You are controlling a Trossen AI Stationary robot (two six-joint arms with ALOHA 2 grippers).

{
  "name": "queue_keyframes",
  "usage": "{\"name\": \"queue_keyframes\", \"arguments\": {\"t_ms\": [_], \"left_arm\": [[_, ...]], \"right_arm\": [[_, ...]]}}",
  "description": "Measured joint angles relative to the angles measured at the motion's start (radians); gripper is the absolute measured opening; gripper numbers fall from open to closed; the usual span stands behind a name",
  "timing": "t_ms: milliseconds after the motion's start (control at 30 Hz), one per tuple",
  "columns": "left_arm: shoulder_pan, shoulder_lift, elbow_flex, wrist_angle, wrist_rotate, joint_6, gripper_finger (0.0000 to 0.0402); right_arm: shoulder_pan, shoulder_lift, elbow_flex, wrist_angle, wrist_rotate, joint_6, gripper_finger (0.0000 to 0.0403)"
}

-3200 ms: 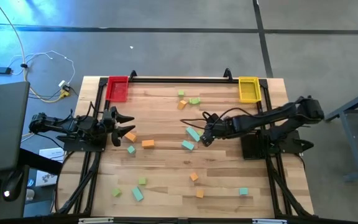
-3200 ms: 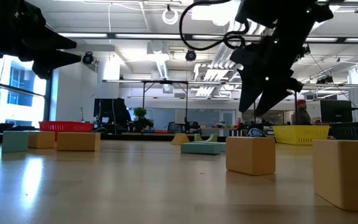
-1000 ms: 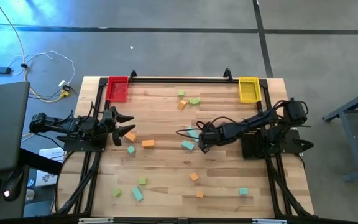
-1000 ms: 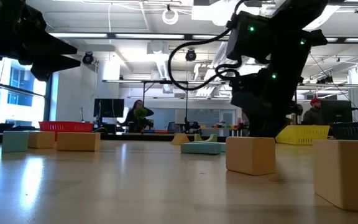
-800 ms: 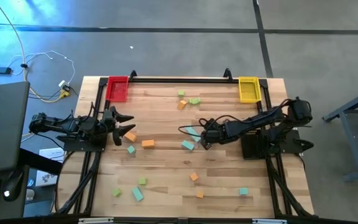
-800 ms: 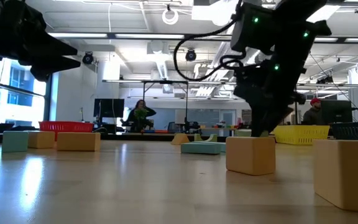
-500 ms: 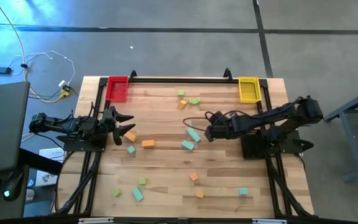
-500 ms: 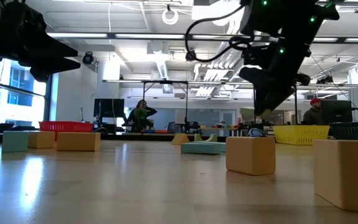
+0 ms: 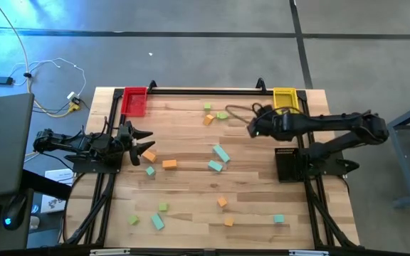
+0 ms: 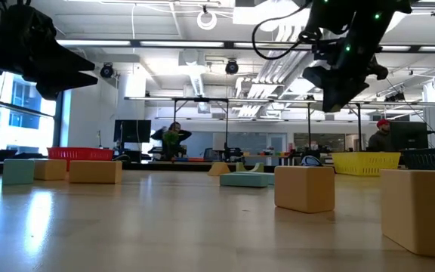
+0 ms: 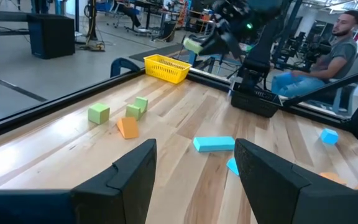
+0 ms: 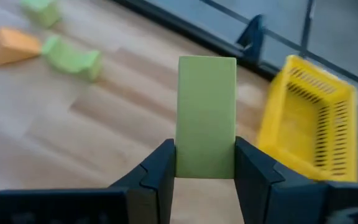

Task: Sort & place blocks by color
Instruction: Put the green block into the yellow bin

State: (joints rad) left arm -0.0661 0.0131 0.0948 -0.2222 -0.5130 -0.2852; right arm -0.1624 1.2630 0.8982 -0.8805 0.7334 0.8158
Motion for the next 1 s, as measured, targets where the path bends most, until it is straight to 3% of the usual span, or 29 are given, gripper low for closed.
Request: {"name": "queue_keyframes", "arguments": {"t_ms": [300,533,1000], "left_arm": [[0.000,0.000,0.000,0.000,0.000,0.000,0.0204],[0.000,0.000,0.000,0.000,0.000,0.035,0.0204],[0.000,0.000,0.000,0.001,-0.053,0.158,0.0204]], "right_arm": [[-0.265,-0.027,0.000,0.002,-0.002,-0.141,0.0109],[-0.449,-0.025,0.000,0.009,-0.076,-0.216,0.0110],[-0.655,-0.025,0.000,0.063,-0.229,-0.300,0.0110]]}}
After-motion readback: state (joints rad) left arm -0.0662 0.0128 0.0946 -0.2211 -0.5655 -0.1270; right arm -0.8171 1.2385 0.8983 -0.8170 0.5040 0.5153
